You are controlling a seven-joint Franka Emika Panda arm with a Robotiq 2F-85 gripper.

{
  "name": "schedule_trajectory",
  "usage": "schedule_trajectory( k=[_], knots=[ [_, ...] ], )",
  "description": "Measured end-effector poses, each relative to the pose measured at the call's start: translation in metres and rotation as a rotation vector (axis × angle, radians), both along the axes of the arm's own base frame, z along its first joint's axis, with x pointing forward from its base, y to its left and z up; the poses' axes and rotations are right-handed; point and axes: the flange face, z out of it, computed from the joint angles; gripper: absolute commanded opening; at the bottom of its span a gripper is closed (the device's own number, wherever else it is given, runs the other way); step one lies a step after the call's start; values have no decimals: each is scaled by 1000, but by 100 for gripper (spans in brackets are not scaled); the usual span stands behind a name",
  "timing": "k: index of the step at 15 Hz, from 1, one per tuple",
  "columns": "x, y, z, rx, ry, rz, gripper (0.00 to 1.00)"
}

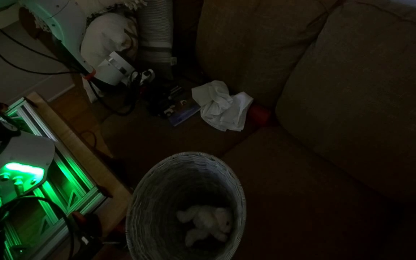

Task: Put the blue book on top of the white pillow

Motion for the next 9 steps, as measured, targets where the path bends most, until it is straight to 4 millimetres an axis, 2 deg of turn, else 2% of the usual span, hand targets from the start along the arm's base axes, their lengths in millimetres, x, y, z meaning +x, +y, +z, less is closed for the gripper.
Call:
schedule_trajectory(
  k=[4,7,8,9],
  knots=[
    [-11,4,-2,-1,-88,178,100],
    [-9,-5,-8,-20,-135,341,100],
    [-6,-10,-9,-26,-155,395,80],
    [-2,-16,-9,-29,-181,447,72]
  ],
)
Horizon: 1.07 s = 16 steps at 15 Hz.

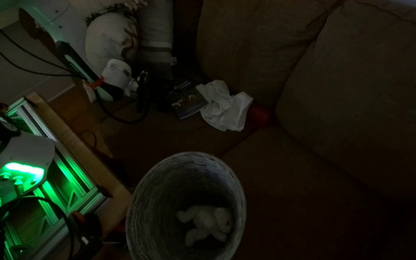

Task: Put the blue book on top of the white pillow

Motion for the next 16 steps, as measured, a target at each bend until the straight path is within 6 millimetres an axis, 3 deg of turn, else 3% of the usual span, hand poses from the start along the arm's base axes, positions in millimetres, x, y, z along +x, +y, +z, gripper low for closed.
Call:
schedule_trajectory(
  k=[5,10,16],
  knots=[
    [19,-30,0,77,-150,194,34],
    [22,-12,-3,203,-155,266,0],
    [20,44,23,245,-127,281,3]
  ],
)
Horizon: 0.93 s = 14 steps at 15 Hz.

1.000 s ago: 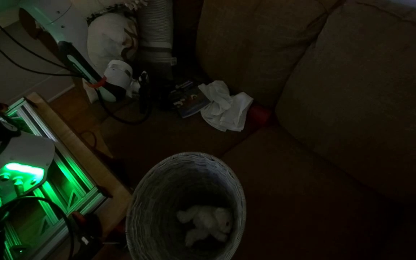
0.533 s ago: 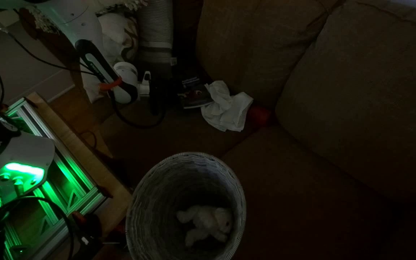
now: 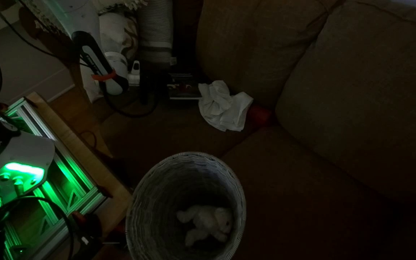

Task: Put the blue book on top of the white pillow

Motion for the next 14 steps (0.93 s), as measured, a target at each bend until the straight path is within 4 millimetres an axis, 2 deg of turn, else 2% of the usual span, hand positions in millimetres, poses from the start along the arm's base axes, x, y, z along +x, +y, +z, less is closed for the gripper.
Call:
schedule_trajectory(
  k=[2,4,9,10,11,13,14],
  knots=[
    [-5,14,15,-50,0,-34,3],
    [-11,27,39,-132,-25,-98,3],
    [-45,60,137,-331,-210,-303,3],
    [-52,64,158,-362,-242,-354,3],
    [-59,63,181,-395,-269,-407,10],
    [-65,54,217,-441,-285,-497,10],
    [-64,50,227,-443,-288,-514,3]
  ],
)
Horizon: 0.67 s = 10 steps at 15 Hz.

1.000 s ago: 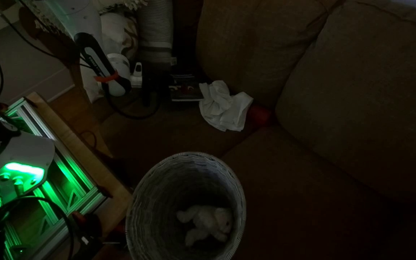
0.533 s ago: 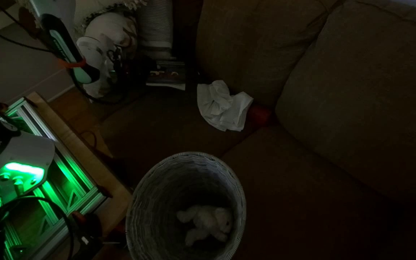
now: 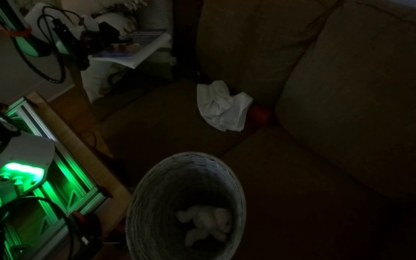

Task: Put the blue book on top of the white pillow

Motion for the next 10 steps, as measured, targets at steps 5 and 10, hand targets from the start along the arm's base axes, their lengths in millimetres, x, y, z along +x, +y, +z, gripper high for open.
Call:
schedule_trajectory(
  k=[5,10],
  knots=[
    [12,-4,3,37,-29,117,3],
    [15,-70,39,-62,-94,351,3]
  ],
)
